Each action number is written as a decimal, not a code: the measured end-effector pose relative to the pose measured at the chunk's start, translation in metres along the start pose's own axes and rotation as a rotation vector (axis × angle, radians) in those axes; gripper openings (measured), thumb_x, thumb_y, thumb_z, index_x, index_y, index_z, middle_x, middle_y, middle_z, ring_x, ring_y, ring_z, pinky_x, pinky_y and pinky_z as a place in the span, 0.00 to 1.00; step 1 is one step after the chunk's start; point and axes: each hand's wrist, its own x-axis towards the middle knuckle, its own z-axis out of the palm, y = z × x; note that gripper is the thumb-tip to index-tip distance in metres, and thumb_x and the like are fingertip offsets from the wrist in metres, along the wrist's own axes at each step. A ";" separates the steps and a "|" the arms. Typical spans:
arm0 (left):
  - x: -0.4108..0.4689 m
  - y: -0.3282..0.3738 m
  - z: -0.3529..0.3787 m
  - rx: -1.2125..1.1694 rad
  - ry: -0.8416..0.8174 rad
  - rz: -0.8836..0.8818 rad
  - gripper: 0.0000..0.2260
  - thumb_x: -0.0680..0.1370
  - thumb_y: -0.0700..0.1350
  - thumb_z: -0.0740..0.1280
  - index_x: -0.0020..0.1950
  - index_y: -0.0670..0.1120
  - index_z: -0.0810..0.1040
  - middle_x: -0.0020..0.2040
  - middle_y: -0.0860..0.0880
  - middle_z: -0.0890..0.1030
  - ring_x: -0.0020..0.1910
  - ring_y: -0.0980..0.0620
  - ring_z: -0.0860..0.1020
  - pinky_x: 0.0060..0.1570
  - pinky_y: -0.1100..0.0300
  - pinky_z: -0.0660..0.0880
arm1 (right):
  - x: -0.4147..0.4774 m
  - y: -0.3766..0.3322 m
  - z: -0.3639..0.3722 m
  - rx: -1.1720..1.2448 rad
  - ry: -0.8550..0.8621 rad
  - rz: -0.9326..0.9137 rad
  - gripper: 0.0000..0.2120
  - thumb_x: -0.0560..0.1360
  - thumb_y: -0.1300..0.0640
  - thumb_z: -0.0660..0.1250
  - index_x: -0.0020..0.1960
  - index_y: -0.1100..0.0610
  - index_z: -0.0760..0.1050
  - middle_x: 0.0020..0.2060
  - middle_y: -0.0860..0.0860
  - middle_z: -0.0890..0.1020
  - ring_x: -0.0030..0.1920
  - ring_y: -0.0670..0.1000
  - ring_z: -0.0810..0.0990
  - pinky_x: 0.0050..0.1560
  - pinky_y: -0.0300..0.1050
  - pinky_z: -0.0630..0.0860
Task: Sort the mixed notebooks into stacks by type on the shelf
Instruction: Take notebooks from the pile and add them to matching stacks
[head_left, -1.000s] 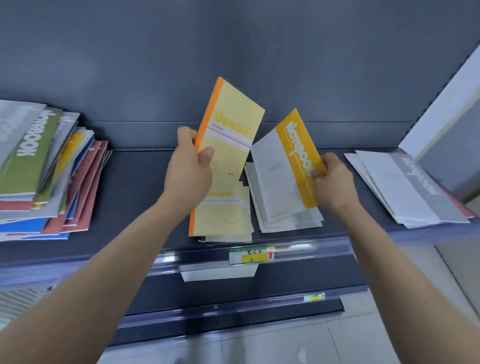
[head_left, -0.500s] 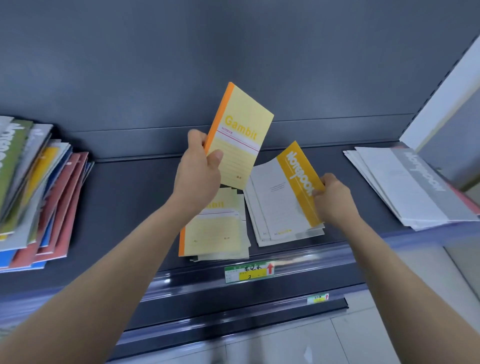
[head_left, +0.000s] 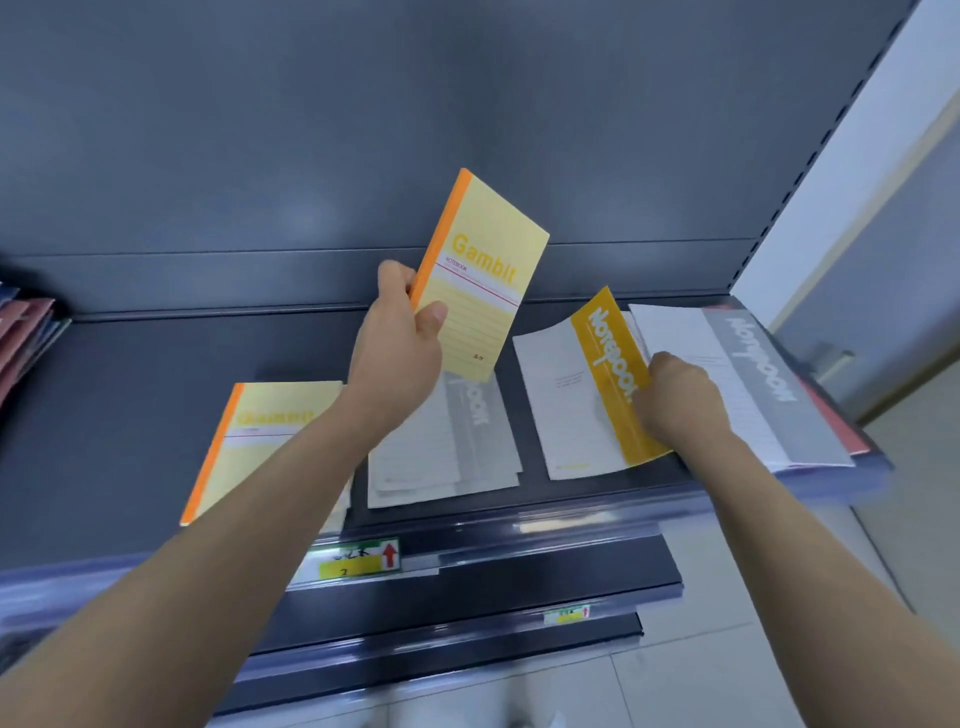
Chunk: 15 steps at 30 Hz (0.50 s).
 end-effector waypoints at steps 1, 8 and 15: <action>-0.002 0.004 0.009 0.003 0.011 -0.007 0.03 0.82 0.42 0.56 0.53 0.45 0.61 0.51 0.52 0.74 0.50 0.49 0.74 0.45 0.52 0.76 | 0.003 0.005 0.001 -0.028 -0.032 -0.020 0.10 0.75 0.63 0.59 0.55 0.65 0.71 0.53 0.63 0.77 0.52 0.63 0.76 0.43 0.45 0.68; -0.019 0.009 0.037 0.020 0.138 -0.116 0.04 0.82 0.42 0.57 0.54 0.45 0.62 0.52 0.51 0.73 0.49 0.51 0.73 0.40 0.60 0.71 | 0.016 0.020 0.006 -0.242 -0.101 -0.156 0.13 0.76 0.60 0.62 0.59 0.61 0.71 0.56 0.58 0.77 0.56 0.59 0.76 0.44 0.45 0.71; -0.043 -0.005 0.017 0.060 0.238 -0.130 0.05 0.81 0.43 0.58 0.52 0.45 0.62 0.40 0.56 0.71 0.37 0.59 0.71 0.32 0.64 0.66 | 0.011 -0.012 -0.016 -0.120 0.024 -0.429 0.07 0.77 0.58 0.62 0.50 0.62 0.71 0.49 0.60 0.79 0.47 0.59 0.76 0.40 0.43 0.67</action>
